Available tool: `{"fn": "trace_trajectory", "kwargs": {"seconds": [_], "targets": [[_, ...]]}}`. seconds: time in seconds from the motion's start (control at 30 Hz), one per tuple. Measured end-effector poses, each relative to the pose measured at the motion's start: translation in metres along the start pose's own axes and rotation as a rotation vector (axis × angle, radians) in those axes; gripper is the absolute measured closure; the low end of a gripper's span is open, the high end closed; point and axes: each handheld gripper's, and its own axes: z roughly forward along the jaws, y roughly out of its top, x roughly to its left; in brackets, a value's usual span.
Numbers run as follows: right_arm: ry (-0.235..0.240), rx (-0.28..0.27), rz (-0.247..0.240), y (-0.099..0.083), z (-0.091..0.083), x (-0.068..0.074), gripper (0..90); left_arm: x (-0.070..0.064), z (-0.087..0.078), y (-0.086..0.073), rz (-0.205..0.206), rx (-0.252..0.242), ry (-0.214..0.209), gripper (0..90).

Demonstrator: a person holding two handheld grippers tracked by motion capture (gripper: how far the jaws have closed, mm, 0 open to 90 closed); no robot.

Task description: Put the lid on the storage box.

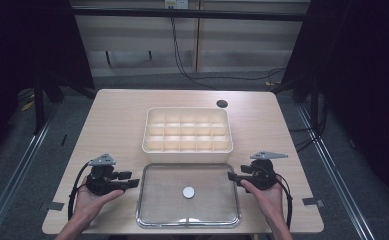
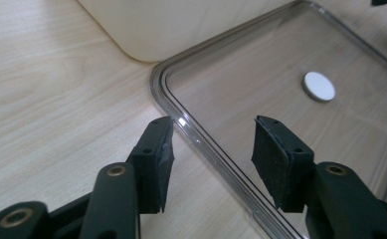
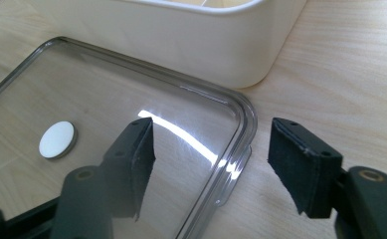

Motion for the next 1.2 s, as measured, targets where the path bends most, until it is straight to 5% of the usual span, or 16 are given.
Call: {"fn": "trace_trajectory", "kwargs": {"seconds": [0.3,0.5,0.97,1.2], "targets": [[-0.015,0.018,0.016,-0.014,0.007,-0.003,35.6,-0.007,0.01,-0.006,-0.005,-0.005,-0.024,48.2],[-0.035,0.022,-0.027,-0.018,0.014,0.0,39.6,-0.004,0.015,-0.013,-0.027,0.019,-0.022,53.4],[-0.082,0.016,-0.05,-0.02,0.019,0.001,43.7,-0.013,0.028,-0.015,0.028,0.076,-0.034,54.8],[-0.079,0.056,-0.084,-0.024,0.024,0.01,43.0,-0.011,0.029,-0.014,0.019,0.075,-0.048,54.4]]}}
